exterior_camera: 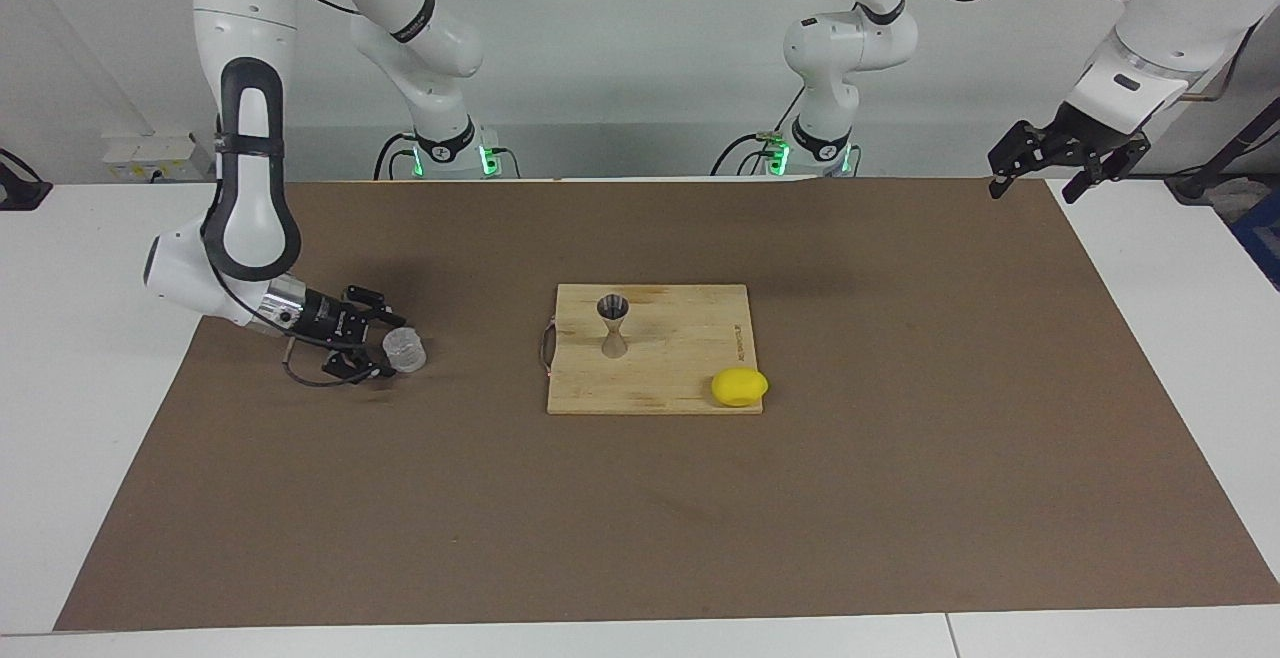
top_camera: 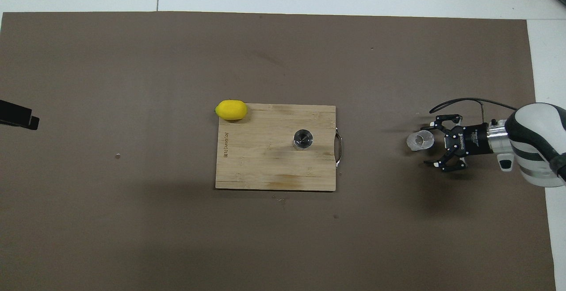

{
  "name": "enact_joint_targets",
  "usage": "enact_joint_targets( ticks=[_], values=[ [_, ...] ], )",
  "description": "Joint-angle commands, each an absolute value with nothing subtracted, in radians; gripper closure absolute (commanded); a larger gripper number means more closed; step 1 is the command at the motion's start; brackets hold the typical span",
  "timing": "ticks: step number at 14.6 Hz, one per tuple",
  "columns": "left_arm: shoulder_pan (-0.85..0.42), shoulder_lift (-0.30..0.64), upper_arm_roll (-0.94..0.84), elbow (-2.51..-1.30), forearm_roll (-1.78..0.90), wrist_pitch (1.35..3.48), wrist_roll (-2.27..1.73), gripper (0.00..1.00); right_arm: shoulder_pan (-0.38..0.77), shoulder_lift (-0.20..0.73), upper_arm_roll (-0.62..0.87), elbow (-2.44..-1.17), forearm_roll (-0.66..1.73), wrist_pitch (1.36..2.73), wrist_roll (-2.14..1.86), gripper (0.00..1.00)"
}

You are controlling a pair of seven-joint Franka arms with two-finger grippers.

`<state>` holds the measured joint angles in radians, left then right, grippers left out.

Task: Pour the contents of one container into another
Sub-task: 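Reach and grasp the clear plastic cup with the right gripper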

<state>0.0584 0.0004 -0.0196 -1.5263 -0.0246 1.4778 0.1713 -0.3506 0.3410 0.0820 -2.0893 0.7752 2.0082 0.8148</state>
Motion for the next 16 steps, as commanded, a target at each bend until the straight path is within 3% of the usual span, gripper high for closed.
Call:
enact_joint_targets(
  ticks=[1,3,4,5,8,9,12,16],
  values=[
    [0.055,-0.035,-0.018,-1.566,-0.008,1.471,0.155,0.00,-0.347,0.311,0.089,-2.128,0.819,2.028,0.784,0.00],
    [0.052,-0.035,-0.018,-1.566,-0.008,1.479,0.158,0.00,-0.325,0.311,0.087,-2.129,0.857,2.028,0.781,0.00],
    [0.052,-0.035,-0.018,-1.566,-0.008,1.471,0.156,0.00,-0.325,0.311,0.087,-2.129,0.859,2.026,0.761,0.07],
    [0.054,-0.035,-0.018,-1.568,-0.008,1.471,0.155,0.00,-0.325,0.311,0.087,-2.129,0.859,2.023,0.730,0.19],
    [0.051,-0.035,-0.018,-1.568,-0.008,1.471,0.156,0.00,-0.328,0.311,0.087,-2.125,0.861,2.017,0.733,0.86],
    [0.051,-0.035,-0.018,-1.568,-0.008,1.471,0.155,0.00,-0.330,0.310,0.087,-2.122,0.861,2.016,0.735,0.96],
    [0.051,-0.035,-0.018,-1.568,-0.008,1.473,0.156,0.00,-0.322,0.276,0.087,-2.120,0.861,2.019,0.779,0.99],
    [0.034,-0.035,-0.015,-1.568,-0.008,1.471,0.156,0.00,-0.204,0.192,0.084,-2.120,0.859,2.037,0.941,0.99]
  ],
)
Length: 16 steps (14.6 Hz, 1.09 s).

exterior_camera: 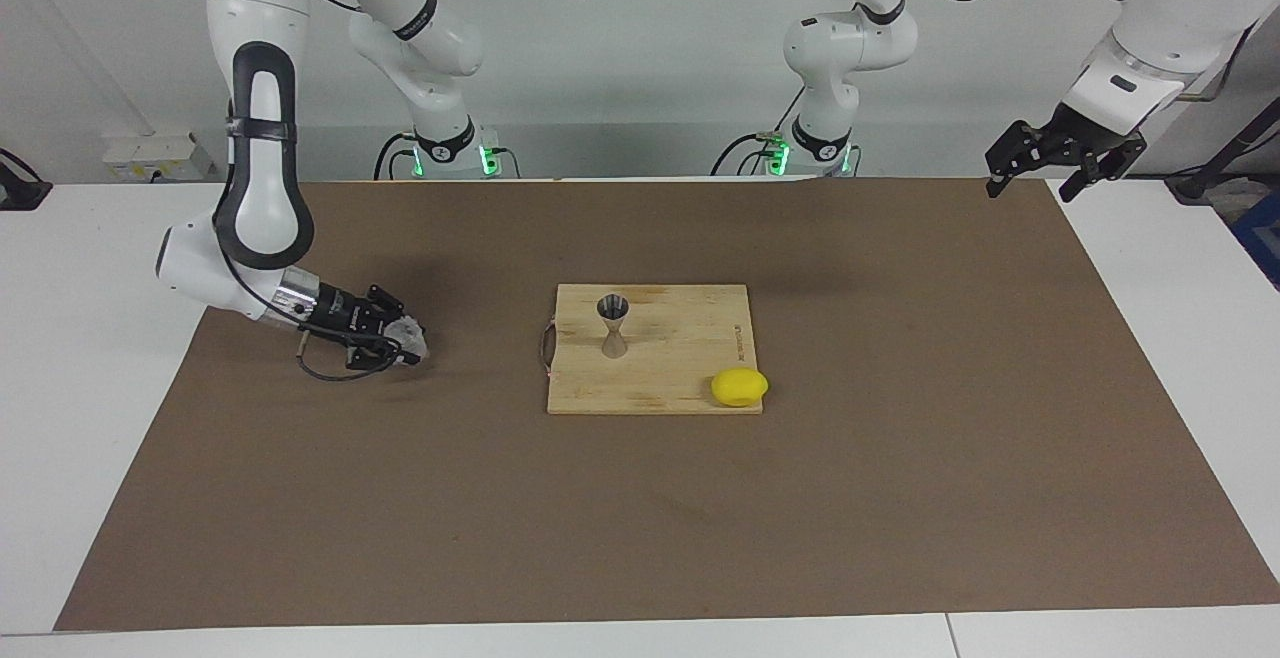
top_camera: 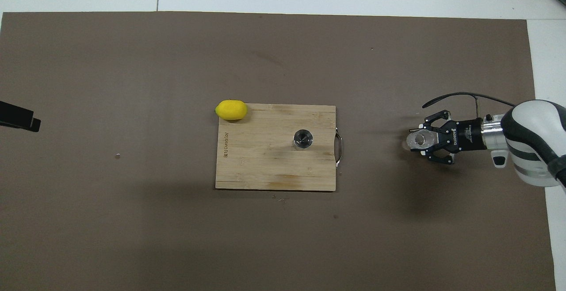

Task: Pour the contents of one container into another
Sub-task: 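Lift the clear cup with the right gripper over the steel cup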

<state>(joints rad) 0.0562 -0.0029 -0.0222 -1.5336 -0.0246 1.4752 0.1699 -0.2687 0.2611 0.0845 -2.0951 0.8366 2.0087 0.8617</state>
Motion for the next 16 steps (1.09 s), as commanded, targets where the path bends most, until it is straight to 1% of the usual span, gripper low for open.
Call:
enact_joint_targets(
  ticks=[1,5,10,14,16],
  values=[
    [0.032,-0.035,-0.015,-1.566,-0.008,1.471,0.156,0.00,-0.171,0.177,0.084,-2.120,0.858,2.061,0.995,0.99],
    [0.006,-0.035,-0.018,-1.568,-0.008,1.471,0.156,0.00,0.004,0.149,0.080,-2.091,0.812,2.175,1.194,0.98],
    [0.020,-0.035,-0.017,-1.568,-0.008,1.471,0.155,0.00,0.122,0.163,0.081,-1.991,0.609,2.180,1.420,0.98],
    [0.018,-0.035,-0.017,-1.568,-0.008,1.471,0.155,0.00,0.211,0.201,0.081,-1.899,0.447,2.177,1.619,0.98],
    [0.017,-0.035,-0.017,-1.568,-0.008,1.471,0.155,0.00,0.238,0.209,0.083,-1.872,0.388,2.177,1.696,0.99]
  ],
)
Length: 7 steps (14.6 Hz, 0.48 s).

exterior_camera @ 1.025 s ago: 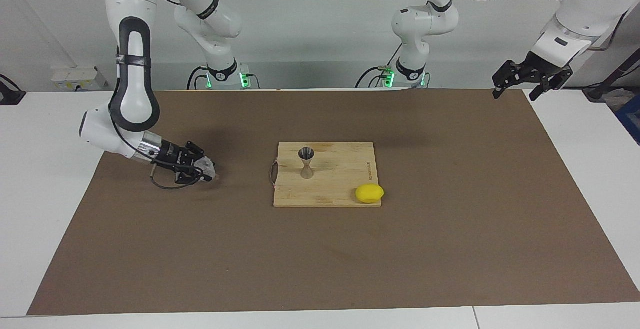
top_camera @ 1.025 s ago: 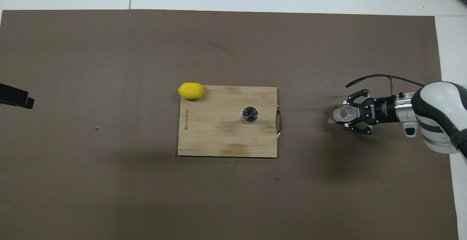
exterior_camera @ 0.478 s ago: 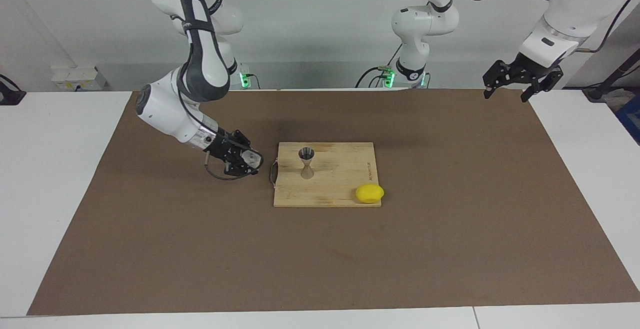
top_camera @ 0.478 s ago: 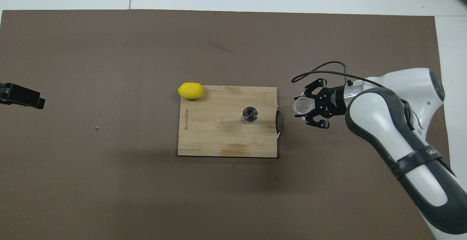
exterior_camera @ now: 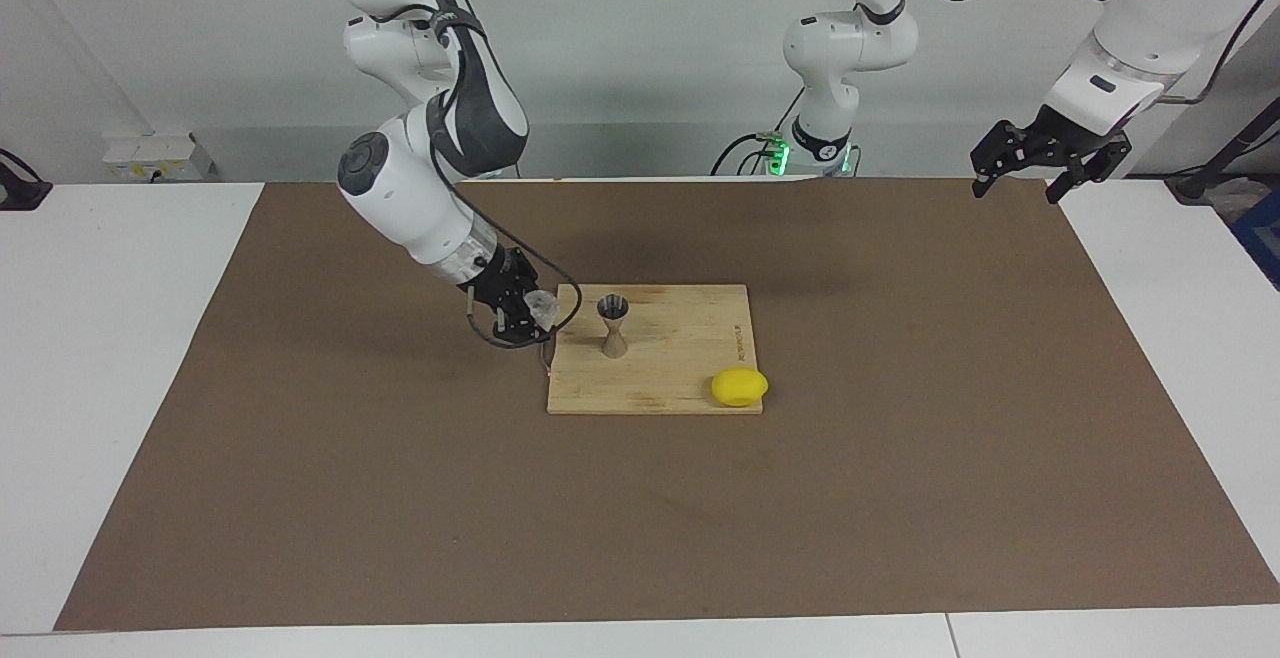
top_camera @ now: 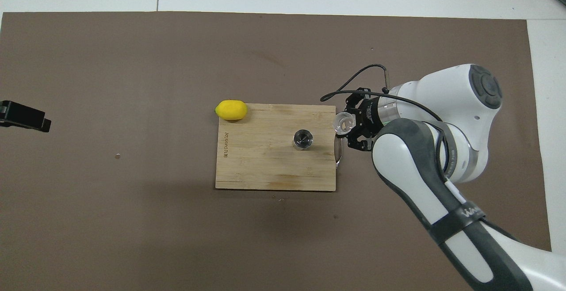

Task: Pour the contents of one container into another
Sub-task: 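Lift the clear cup with the right gripper over the steel cup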

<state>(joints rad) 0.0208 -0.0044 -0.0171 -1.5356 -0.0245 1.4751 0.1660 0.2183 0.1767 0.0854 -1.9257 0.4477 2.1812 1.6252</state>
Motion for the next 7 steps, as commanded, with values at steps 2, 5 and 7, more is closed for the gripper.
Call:
enact_joint_targets(
  ticks=[2,5,7],
  values=[
    [0.017,-0.035,-0.017,-1.568,-0.008,1.471,0.155,0.00,0.264,0.225,0.083,-1.838,0.319,2.172,1.768,1.00],
    [0.017,-0.035,-0.017,-1.568,-0.008,1.471,0.155,0.00,0.320,0.258,0.083,-1.783,0.174,2.154,1.880,1.00],
    [0.017,-0.035,-0.017,-1.568,-0.008,1.471,0.155,0.00,0.347,0.256,0.083,-1.779,0.106,2.143,1.904,1.00]
  ],
)
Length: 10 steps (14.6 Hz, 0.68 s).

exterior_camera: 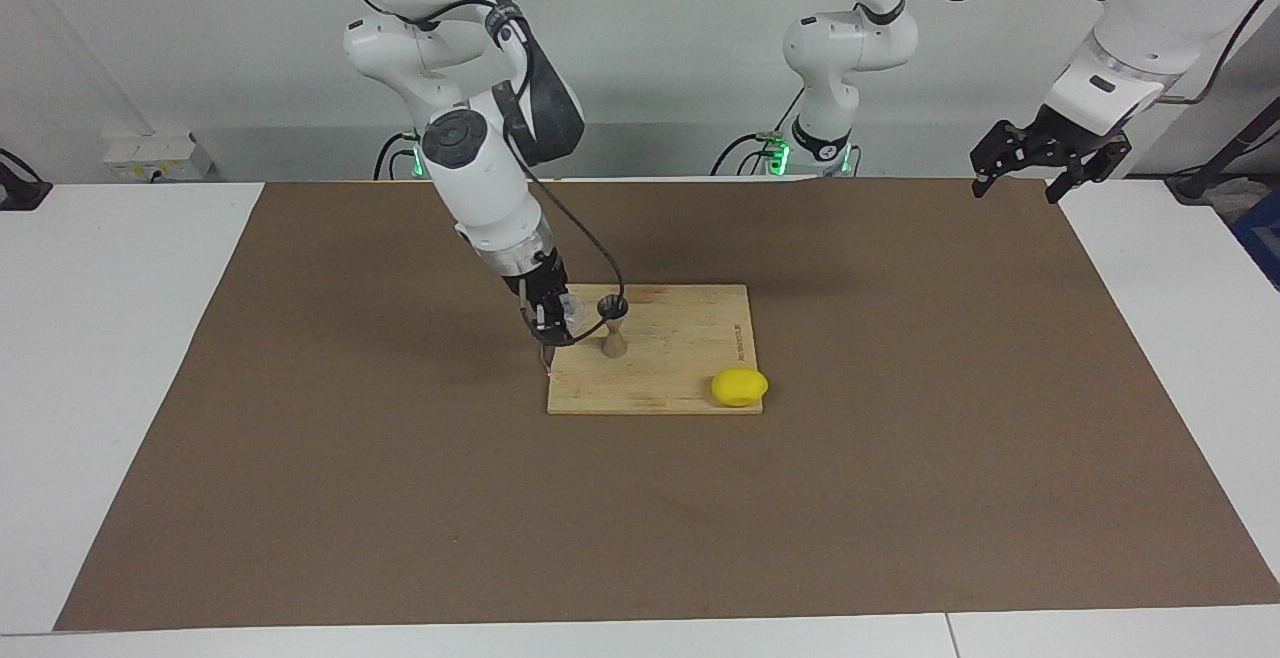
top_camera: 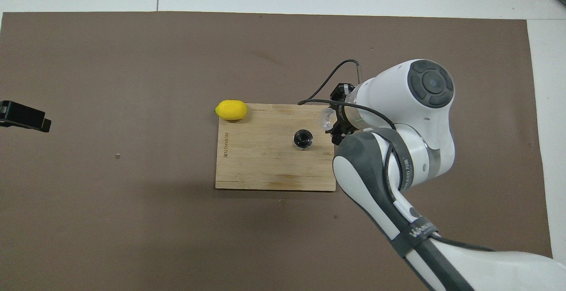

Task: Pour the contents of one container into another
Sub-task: 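Lift the clear cup with the right gripper over the steel cup, then tilt the clear cup with the right gripper above the steel cup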

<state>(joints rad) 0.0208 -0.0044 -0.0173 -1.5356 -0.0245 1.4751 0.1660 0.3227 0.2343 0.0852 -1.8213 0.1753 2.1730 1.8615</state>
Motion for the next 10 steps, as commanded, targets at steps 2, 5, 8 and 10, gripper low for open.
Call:
enact_joint_targets(
  ticks=[2,5,8,10],
  values=[
    [0.017,-0.035,-0.017,-1.568,-0.008,1.471,0.155,0.00,0.388,0.258,0.081,-1.761,0.046,2.111,1.917,1.00],
    [0.017,-0.035,-0.017,-1.568,-0.008,1.471,0.155,0.00,0.431,0.256,0.086,-1.764,-0.073,2.099,1.954,1.00],
    [0.017,-0.035,-0.017,-1.568,-0.008,1.471,0.155,0.00,0.440,0.255,0.086,-1.763,-0.132,2.074,1.956,1.00],
    [0.017,-0.035,-0.017,-1.568,-0.008,1.471,0.155,0.00,0.446,0.253,0.089,-1.763,-0.164,2.063,1.956,1.00]
  ],
)
